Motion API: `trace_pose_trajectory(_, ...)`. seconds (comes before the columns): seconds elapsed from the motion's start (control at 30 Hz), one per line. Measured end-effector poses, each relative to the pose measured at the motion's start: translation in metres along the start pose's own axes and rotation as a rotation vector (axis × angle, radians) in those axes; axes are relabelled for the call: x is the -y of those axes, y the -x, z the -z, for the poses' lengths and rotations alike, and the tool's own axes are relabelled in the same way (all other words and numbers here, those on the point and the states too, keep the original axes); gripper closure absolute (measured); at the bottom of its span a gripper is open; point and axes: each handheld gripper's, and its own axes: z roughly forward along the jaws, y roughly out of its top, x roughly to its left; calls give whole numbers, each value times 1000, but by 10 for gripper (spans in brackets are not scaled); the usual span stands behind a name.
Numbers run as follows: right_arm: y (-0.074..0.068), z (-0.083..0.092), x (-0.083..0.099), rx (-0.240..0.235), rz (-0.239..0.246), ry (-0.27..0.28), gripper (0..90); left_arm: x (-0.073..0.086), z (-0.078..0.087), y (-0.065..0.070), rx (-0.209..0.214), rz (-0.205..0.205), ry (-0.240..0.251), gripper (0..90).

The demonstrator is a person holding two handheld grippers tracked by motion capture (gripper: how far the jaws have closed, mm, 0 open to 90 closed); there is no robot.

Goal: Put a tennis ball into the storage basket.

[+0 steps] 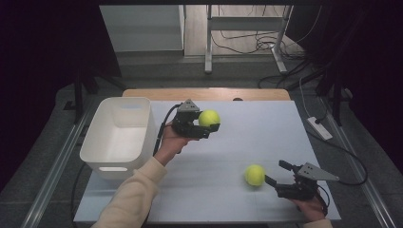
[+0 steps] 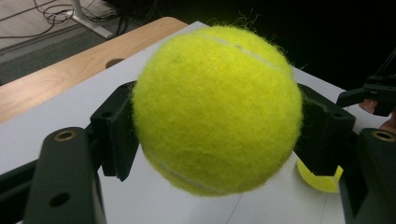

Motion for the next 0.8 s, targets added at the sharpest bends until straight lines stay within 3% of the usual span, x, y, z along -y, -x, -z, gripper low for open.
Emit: trace_pose_trajectory(0.8,-1,-1,-1,0,1,0,139,0,20,-8,-33,10,20,274)
